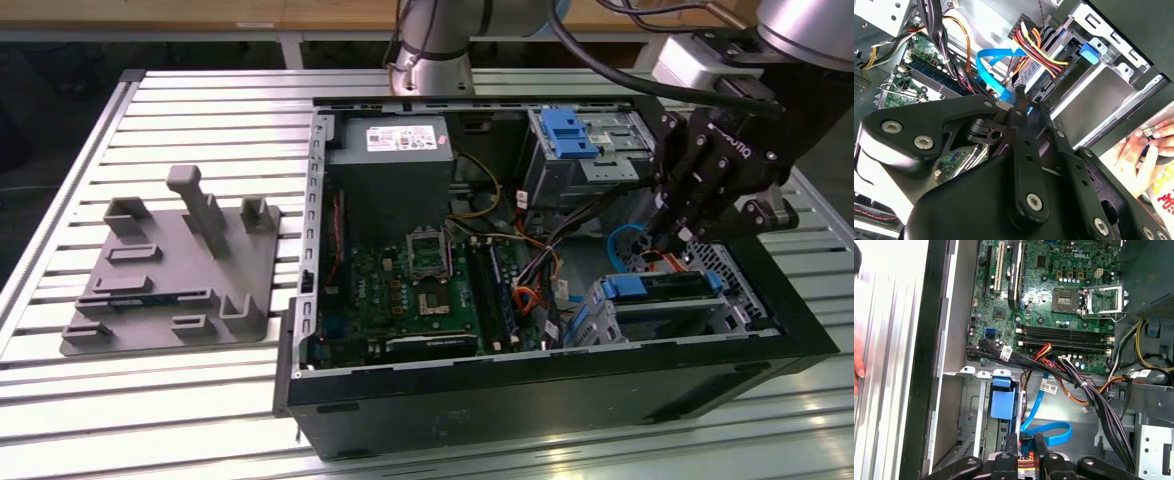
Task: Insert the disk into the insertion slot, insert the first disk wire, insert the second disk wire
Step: 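Insert the second disk wire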
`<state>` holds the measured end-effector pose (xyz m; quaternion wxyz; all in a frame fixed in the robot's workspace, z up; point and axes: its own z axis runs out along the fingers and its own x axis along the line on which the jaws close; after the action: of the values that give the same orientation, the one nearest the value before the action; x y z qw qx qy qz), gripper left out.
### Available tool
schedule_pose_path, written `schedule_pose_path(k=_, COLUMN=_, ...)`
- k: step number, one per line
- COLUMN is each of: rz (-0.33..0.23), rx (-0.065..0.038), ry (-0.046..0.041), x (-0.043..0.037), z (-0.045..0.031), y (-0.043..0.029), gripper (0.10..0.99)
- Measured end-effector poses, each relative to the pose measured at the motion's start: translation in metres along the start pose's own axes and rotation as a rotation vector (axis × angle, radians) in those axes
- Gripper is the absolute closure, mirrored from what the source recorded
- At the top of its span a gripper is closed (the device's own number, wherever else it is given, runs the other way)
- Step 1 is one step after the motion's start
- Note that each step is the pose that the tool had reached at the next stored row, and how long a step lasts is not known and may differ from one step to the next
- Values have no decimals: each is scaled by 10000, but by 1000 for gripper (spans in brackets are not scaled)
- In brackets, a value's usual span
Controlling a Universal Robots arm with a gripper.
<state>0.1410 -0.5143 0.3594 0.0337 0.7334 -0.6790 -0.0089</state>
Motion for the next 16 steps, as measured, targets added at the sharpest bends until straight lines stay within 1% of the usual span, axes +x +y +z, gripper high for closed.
schedule_pose_path(k=6, rz=-1, rx=-8, ry=3, x=-3, z=0, y=9, gripper=820)
schedule_pose_path(k=11, rz=-15, rx=-93, ry=7, x=-3, z=3, y=7, gripper=820)
schedule_pose_path(k=12, rz=-20, rx=-113, ry=5, x=-4, z=4, y=6, gripper=831)
schedule_pose_path(k=13, rz=-23, rx=-126, ry=4, x=-3, z=5, y=5, gripper=894)
schedule_pose_path(k=14, rz=-26, rx=-131, ry=4, x=-3, z=6, y=2, gripper=894)
schedule_pose_path(k=15, rz=-29, rx=-136, ry=4, x=-3, z=6, y=0, gripper=925)
schedule_pose_path(k=16, rz=-31, rx=-141, ry=4, x=-2, z=7, y=-3, gripper=925)
